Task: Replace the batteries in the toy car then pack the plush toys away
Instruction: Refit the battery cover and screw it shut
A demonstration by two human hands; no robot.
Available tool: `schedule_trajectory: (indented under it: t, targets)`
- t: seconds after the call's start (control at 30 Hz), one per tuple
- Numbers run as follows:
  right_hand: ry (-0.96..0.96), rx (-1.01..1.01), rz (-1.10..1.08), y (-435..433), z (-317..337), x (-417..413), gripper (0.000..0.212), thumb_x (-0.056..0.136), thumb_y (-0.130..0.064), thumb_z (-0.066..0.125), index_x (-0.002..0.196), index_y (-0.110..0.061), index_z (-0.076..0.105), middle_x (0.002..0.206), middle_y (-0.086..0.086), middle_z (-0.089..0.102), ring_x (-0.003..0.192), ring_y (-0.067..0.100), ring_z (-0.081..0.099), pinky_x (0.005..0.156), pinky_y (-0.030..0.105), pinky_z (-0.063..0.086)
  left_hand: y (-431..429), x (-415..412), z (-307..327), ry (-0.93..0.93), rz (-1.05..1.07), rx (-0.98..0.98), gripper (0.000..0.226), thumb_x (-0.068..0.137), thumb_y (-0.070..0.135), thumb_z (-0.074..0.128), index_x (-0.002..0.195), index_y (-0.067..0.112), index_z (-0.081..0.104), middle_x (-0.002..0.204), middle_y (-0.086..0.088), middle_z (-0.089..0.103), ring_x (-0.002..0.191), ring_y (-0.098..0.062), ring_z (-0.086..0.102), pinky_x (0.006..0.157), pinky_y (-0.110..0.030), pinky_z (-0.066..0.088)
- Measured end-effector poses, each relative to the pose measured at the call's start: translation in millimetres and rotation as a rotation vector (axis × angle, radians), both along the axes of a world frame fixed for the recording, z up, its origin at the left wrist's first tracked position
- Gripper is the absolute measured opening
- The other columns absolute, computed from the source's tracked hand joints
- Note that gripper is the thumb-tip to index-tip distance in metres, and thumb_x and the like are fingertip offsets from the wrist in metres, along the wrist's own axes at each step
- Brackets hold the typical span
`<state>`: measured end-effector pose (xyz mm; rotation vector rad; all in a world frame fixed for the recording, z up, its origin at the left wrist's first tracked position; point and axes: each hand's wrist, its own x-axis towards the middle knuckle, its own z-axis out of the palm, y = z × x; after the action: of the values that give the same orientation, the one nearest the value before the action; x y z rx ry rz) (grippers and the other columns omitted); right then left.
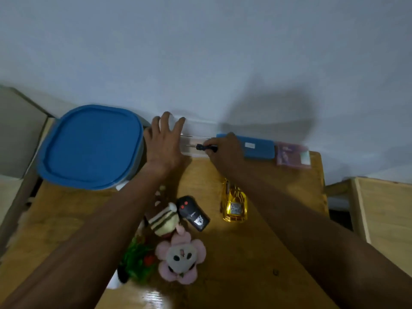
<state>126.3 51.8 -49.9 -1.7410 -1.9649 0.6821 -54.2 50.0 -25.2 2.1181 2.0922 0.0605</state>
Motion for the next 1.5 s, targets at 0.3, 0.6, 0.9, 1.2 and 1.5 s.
schedule_trajectory:
  t: [0.3,0.6,0.9,1.2,1.5]
  targets:
    - [-0.262,0.269,0.092,12.3,-25.8,-23.5,0.017,0.088,-0.028,0.062,0.099,-0.024,0.074,0.098,-0.005,0.07,0.094,0.019,0.048,0.078,0.036,0.04,11.2,-18.4,-14.2,-0.001,-0.068,0.069,0.099,0.061,0.032,0.084,0.147,0.027,0.036,0.145,-0.013,0.035,0.139,-0.035,0.028,0.106,-0.054,0.031]
    - [-0.304,0.232,0.095,-2.8,-24.1,-3.1,0.038,0.088,-0.05,0.057,0.12,-0.03,0.065,0.124,-0.003,0.059,0.115,0.023,0.044,0.091,0.044,0.037,1.0,-16.2,-16.0,-0.031,-0.079,0.036,0.062,0.074,0.022,0.076,0.13,0.015,0.051,0.125,-0.012,0.048,0.113,-0.034,0.051,0.093,-0.048,0.045]
    - [-0.395,0.204,0.087,-4.7,-33.8,2.5,0.024,0.09,-0.038,0.059,0.109,-0.032,0.072,0.125,-0.004,0.061,0.115,0.027,0.047,0.087,0.043,0.031,3.7,-15.5,-14.0,-0.132,-0.037,-0.011,0.027,0.086,0.008,0.068,0.113,0.006,0.072,0.118,-0.014,0.064,0.112,-0.033,0.057,0.085,-0.047,0.057]
    - [-0.305,0.197,0.013,14.2,-36.9,-0.2,0.017,0.085,-0.035,0.064,0.098,-0.036,0.076,0.121,-0.007,0.062,0.111,0.024,0.042,0.083,0.044,0.031,15.3,-13.0,-25.9,-0.16,0.009,0.055,0.022,0.088,0.004,0.069,0.109,0.007,0.076,0.115,-0.012,0.067,0.107,-0.03,0.06,0.086,-0.043,0.057]
    - [-0.355,0.091,0.005,14.4,-29.1,-5.6,0.02,0.087,-0.034,0.06,0.1,-0.04,0.074,0.125,-0.01,0.056,0.116,0.023,0.037,0.085,0.041,0.024,17.1,-10.3,-25.7,-0.185,0.031,0.069,0.02,0.087,0.001,0.07,0.106,0.005,0.075,0.113,-0.013,0.065,0.104,-0.029,0.061,0.086,-0.041,0.057]
